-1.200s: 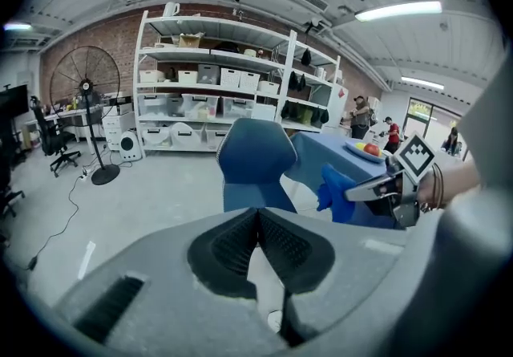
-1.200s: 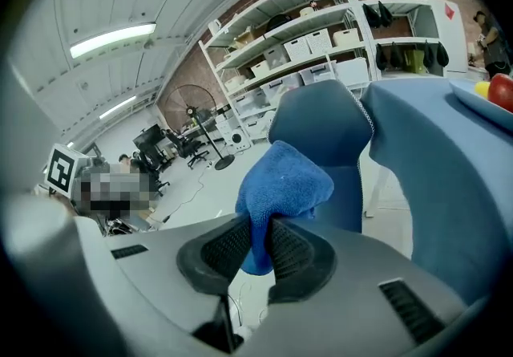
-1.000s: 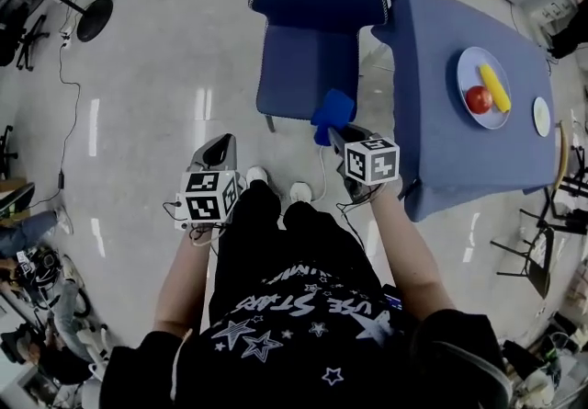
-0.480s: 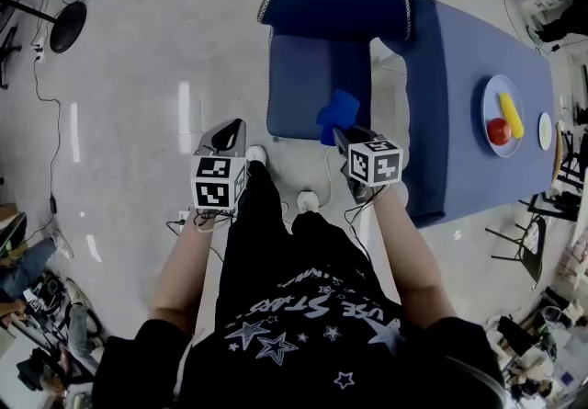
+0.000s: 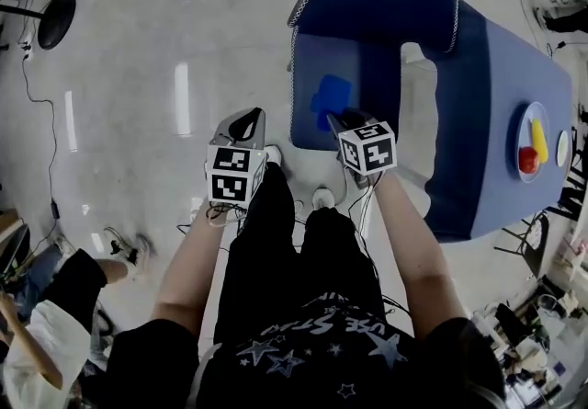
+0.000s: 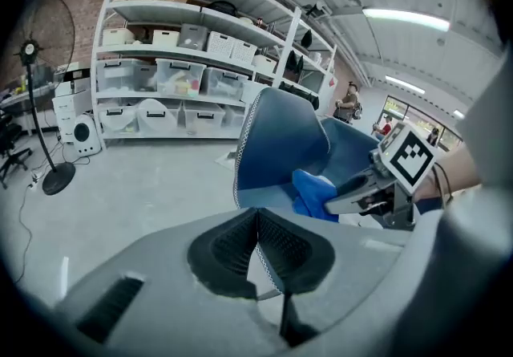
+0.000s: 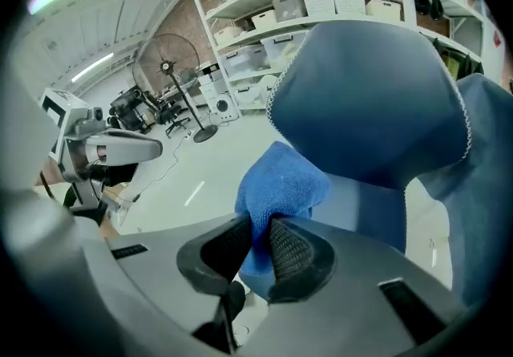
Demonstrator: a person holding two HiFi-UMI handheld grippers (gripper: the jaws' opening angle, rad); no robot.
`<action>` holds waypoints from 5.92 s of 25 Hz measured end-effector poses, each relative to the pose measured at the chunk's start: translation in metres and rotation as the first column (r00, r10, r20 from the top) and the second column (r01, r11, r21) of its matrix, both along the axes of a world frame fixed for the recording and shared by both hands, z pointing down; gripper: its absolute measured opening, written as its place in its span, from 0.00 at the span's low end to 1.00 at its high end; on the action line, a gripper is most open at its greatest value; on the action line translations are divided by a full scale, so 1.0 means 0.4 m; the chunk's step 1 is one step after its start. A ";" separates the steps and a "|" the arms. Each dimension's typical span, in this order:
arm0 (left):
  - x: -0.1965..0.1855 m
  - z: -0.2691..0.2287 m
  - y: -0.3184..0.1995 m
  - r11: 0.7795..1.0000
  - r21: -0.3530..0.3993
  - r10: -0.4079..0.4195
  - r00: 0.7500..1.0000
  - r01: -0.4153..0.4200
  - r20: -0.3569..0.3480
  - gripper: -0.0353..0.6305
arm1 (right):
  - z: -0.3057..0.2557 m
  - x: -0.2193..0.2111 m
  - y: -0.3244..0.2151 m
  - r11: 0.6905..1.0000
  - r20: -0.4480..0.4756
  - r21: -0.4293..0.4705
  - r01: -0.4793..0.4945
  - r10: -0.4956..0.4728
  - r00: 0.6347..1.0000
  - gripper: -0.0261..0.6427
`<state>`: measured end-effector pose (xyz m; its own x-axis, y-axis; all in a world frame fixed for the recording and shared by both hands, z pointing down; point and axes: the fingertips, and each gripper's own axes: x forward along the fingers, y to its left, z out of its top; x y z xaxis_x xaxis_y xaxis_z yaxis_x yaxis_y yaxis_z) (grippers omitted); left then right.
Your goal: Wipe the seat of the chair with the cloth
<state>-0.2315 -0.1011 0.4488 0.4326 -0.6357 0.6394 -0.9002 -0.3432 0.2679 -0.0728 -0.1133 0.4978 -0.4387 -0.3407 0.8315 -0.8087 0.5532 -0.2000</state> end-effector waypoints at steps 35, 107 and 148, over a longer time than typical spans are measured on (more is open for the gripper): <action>0.073 0.290 -0.154 0.989 -0.144 0.046 0.998 -0.039 0.043 0.08 | 0.422 0.020 -0.332 0.991 -0.113 -0.046 0.125 -0.130 0.985 0.12; 0.186 0.350 -0.054 0.968 -0.229 0.110 0.994 -0.101 0.025 0.08 | 0.372 -0.071 -0.059 0.978 0.059 -0.164 0.131 -0.123 0.991 0.12; 0.637 0.343 0.071 0.955 -0.268 0.156 0.984 -0.129 0.082 0.08 | 0.442 0.783 -0.051 0.960 -0.165 -0.159 -0.229 0.203 0.965 0.12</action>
<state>0.0234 -0.0727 0.5859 0.4314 -0.3776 0.8193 -0.8739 -0.4006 0.2755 0.2403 -0.1336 0.6745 -0.2407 -0.2571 0.9359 -0.9323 0.3294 -0.1493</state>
